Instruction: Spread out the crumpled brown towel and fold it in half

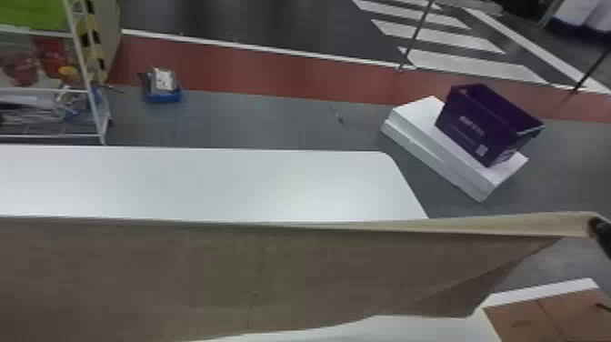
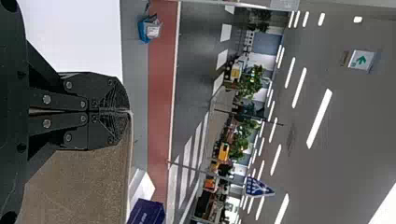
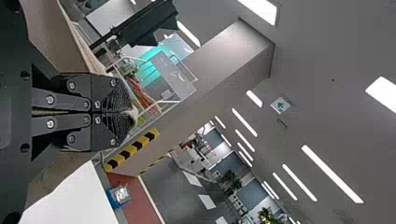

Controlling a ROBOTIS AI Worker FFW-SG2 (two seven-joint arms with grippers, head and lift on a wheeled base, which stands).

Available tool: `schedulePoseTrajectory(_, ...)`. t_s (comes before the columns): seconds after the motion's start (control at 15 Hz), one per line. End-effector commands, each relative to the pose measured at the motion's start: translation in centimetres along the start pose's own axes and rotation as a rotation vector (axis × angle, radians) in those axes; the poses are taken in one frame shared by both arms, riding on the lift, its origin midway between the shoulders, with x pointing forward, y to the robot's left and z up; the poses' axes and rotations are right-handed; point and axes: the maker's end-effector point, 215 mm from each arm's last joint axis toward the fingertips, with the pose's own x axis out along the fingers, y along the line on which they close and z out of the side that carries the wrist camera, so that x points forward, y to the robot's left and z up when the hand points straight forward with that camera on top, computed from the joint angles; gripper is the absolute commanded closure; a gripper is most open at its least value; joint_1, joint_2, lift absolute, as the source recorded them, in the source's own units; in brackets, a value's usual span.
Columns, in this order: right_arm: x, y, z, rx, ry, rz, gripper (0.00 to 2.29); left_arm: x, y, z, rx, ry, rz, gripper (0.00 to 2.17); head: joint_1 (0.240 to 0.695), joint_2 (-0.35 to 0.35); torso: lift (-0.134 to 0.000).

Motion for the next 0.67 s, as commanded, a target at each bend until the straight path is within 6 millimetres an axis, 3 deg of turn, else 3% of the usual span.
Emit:
schedulePoseTrajectory(0.0, 0.4, 0.5, 0.3, 0.027, -0.004, 0.013, 2.25, -0.7, 0.0, 0.6, -0.034, -0.007, -0.001, 1.33, 0.695, -0.291, -0.124)
schedulePoseTrajectory(0.4, -1.4, 2.1, -0.3, 0.078, -0.031, 0.036, 2.25, -3.3, 0.9, 2.5, -0.048, -0.048, 0.018, 1.33, 0.695, -0.262, -0.124)
schedulePoseTrajectory(0.6, -2.7, 3.3, -0.4, 0.095, -0.040, 0.051, 2.25, -5.3, 1.0, 1.8, -0.132, -0.028, 0.018, 1.33, 0.695, -0.244, -0.124)
